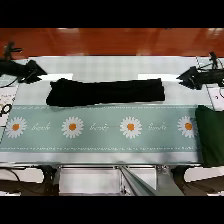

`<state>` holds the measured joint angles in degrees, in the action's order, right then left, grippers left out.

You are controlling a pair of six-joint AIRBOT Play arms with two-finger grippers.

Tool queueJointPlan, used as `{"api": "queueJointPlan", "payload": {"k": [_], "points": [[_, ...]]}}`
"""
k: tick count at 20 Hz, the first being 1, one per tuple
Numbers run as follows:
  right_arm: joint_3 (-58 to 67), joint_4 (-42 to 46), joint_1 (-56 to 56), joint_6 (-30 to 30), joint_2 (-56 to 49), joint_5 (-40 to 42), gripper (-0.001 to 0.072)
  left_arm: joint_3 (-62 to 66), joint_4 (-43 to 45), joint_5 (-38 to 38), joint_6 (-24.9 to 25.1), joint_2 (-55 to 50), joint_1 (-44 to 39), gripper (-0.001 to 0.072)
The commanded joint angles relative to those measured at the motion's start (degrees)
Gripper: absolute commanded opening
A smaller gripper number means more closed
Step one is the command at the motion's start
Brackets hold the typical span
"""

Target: Fold the shirts.

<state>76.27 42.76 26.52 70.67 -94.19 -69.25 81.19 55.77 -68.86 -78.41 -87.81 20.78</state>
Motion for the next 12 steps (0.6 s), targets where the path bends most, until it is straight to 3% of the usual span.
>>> {"api": "queueJointPlan", "payload": {"k": [1, 5, 12], "points": [[-11.28, -0.28, 2.45, 0.04, 4.39, 7.96, 0.0421, -16.94, 1.84, 10.45, 1.7, 15.58, 1.18, 0.0505], [-15.02, -9.01, -0.22, -5.01, -0.35, 8.68, 0.0424, -32.13, 1.64, 12.92, 2.25, 25.59, -1.62, 0.0505], [-13.55, -17.14, -4.37, -7.17, -7.34, 8.76, 0.0424, -34.18, -1.4, 12.94, 2.08, 26.45, -6.32, 0.0505]]}}
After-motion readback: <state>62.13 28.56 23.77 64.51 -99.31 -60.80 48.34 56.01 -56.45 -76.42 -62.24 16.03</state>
